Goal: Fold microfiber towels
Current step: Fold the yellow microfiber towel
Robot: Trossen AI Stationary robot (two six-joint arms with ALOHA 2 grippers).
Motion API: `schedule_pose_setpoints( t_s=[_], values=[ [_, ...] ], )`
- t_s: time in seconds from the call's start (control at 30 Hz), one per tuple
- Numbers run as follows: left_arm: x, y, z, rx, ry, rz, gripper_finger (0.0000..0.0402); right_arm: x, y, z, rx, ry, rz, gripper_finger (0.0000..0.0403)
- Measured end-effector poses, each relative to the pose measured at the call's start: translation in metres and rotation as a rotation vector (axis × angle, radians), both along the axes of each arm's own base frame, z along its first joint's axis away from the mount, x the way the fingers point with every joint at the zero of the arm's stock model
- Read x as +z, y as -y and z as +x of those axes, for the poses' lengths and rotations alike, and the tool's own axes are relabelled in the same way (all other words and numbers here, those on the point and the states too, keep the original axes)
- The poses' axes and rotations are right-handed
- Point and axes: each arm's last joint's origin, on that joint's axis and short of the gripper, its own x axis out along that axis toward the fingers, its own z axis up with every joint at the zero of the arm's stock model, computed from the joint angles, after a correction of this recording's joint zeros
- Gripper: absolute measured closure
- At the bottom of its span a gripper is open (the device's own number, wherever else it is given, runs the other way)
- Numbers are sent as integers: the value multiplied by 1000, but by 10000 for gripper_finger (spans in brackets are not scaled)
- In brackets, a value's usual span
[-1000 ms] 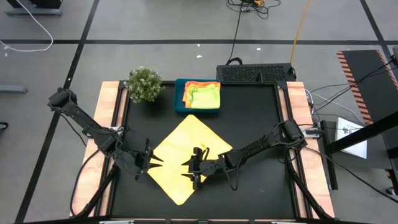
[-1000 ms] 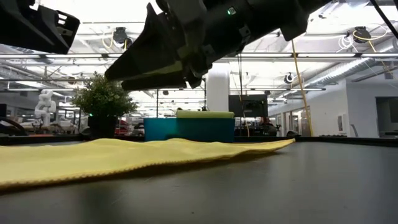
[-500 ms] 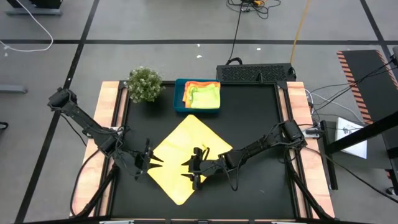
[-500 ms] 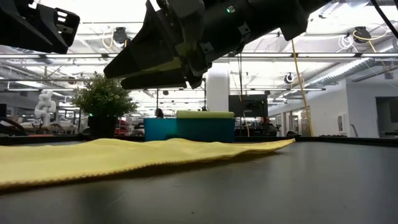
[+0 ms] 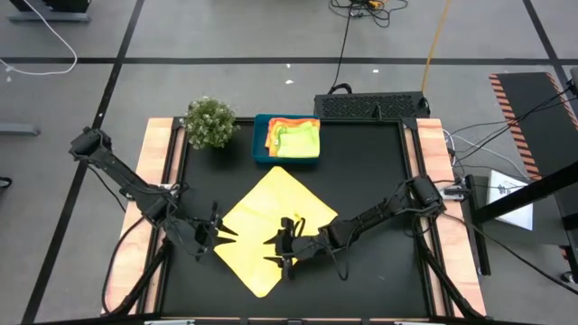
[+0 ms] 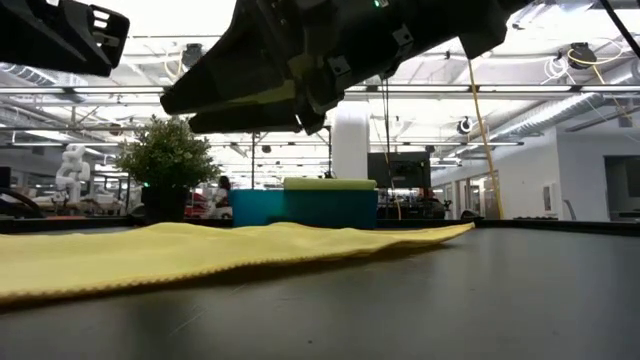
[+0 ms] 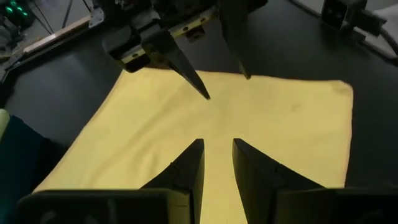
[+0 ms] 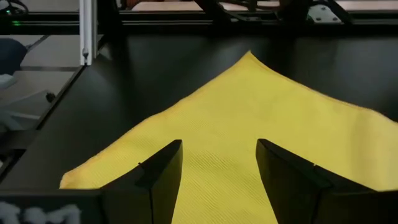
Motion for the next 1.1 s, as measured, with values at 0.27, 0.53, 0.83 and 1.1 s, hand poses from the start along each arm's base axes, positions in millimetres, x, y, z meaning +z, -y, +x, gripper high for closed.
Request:
schedule_pose_setpoints(
  t_s=[0.27,0.53,0.83,1.1],
  values=[
    [16,-7,-8,-7,37,-18,314,5,-7,-3,-13,25,-44,204],
    [21,-19,-23,23,3,-53,314,6,-22,-10,-12,41,-72,204],
    [21,-19,-23,28,1,-62,314,9,-33,-14,-7,73,-68,204],
    [21,-18,-23,37,-2,-88,314,-5,-35,-9,-3,94,-72,204]
  ],
)
